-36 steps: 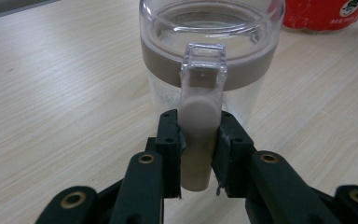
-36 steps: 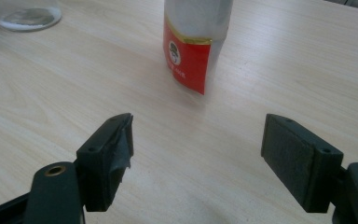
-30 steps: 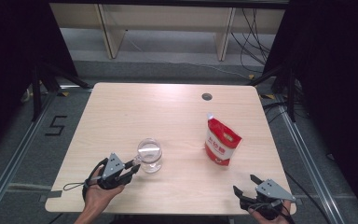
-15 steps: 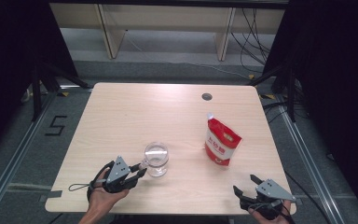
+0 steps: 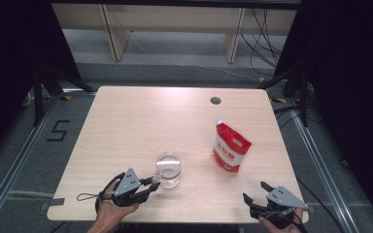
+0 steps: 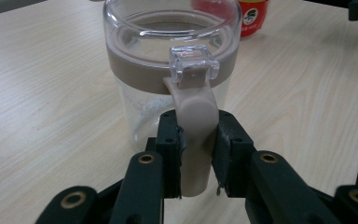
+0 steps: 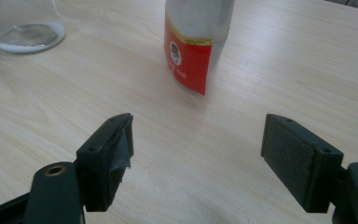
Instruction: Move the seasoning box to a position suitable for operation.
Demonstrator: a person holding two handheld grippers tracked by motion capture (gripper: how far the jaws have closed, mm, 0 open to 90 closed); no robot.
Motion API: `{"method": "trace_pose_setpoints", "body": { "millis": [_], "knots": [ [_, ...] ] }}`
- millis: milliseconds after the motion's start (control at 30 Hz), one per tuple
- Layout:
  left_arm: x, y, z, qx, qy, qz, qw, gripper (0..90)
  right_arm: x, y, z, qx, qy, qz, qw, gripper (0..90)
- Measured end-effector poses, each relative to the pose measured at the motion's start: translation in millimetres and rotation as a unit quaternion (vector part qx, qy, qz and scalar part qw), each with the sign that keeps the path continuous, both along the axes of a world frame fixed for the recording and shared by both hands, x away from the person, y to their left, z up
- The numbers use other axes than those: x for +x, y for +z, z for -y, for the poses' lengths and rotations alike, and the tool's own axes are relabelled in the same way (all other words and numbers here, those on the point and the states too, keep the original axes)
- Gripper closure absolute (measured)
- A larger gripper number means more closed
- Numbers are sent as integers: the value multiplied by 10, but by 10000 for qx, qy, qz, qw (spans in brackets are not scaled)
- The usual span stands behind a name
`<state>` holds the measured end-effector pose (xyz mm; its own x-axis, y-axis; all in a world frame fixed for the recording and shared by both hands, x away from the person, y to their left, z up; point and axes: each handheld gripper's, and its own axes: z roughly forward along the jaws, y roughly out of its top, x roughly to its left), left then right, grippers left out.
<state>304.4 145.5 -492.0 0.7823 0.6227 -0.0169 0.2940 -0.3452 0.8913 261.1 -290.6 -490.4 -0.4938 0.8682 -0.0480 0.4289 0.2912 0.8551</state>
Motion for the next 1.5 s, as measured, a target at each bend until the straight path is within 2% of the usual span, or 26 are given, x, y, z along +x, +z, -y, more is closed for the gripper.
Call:
{"method": "trace_pose_setpoints", "body": {
  "millis": [100, 233, 267, 300, 433, 467, 500, 567, 600, 633, 700, 767, 833, 900, 933, 1067, 1167, 1200, 1233, 1267, 1300, 1333, 1367, 1400, 1433, 1500],
  "knots": [
    [-16, 6, 22, -23, -15, -1, 10000, 732, -4, 1, 2, -21, -5, -22, 10000, 262],
    [-46, 0, 25, 71, -32, 19, 10000, 732, -6, 2, 2, 31, -22, -28, 10000, 262],
    [-29, -7, 4, 61, 43, -2, 10000, 731, -6, 2, 2, 30, -22, -27, 10000, 262],
    [-23, -15, -6, -13, 96, -110, 9999, 729, -6, 1, 2, 32, -19, -29, 10000, 262],
    [-29, -5, -23, 76, 213, -74, 9997, 727, -6, -1, -1, 75, 2, -36, 10000, 262],
    [-23, 8, -40, 256, 244, 16, 9994, 726, -7, 1, 2, 45, -25, -26, 10000, 262],
    [-33, 5, -30, 186, 342, -47, 9992, 726, -7, 1, 2, 46, -23, -28, 10000, 262],
    [-33, 5, -30, 186, 382, -47, 9991, 726, -4, -2, 2, 68, 23, -37, 10000, 262],
    [-21, 13, -38, 264, 355, 23, 9990, 725, -4, -2, 2, 68, 23, -37, 10000, 262],
    [-32, 11, -34, 243, 569, -43, 9981, 725, -3, -2, 1, 62, 16, -30, 10000, 262],
    [-28, 12, -36, 245, 613, -37, 9978, 726, -4, -2, 1, 67, 18, -32, 10000, 262],
    [-12, 17, -59, 370, 768, 45, 9963, 726, -3, -3, 1, 59, 21, -33, 10000, 262],
    [9, 9, -73, 356, 898, 41, 9953, 727, -2, -3, 0, 57, 27, -31, 10000, 262],
    [33, 11, -96, 413, 1033, 108, 9937, 730, -3, -3, 0, 60, 28, -29, 10000, 262],
    [60, 0, -112, 444, 1117, 194, 9926, 735, -6, 0, 3, -20, -4, -23, 10000, 262],
    [80, 1, -117, 395, 1138, 115, 9927, 743, -5, -1, 3, -22, -5, -25, 10000, 262],
    [91, -4, -115, 381, 1122, 134, 9929, 746, -2, -2, 5, -27, 3, -12, 10000, 262],
    [104, -8, -113, 358, 1046, 168, 9937, 746, -28, 0, -19, 75, -117, -143, 9998, 262],
    [113, -10, -112, 354, 1047, 178, 9937, 747, -1, -2, 6, -45, 13, -6, 10000, 262],
    [113, -10, -112, 354, 1047, 178, 9937, 747, -1, -2, 6, -45, 13, -6, 10000, 262],
    [122, -21, -112, 293, 942, 171, 9950, 746, 2, -3, 5, -37, 6, 15, 10000, 262],
    [125, -24, -104, 256, 924, 151, 9953, 746, 12, -5, 12, -95, 13, 119, 9999, 262],
    [124, -21, -93, 255, 869, 139, 9958, 746, -21, -2, -16, 47, -112, -107, 9999, 262],
    [119, -24, -78, 246, 859, 185, 9958, 746, -25, -1, -21, 81, -126, -135, 9998, 262],
    [128, -31, -70, 229, 786, 213, 9964, 746, 8, -6, 7, -59, 14, 46, 10000, 262],
    [142, -31, -55, 238, 795, 206, 9963, 747, 8, -5, 10, -77, 16, 50, 10000, 262]
  ]
}}
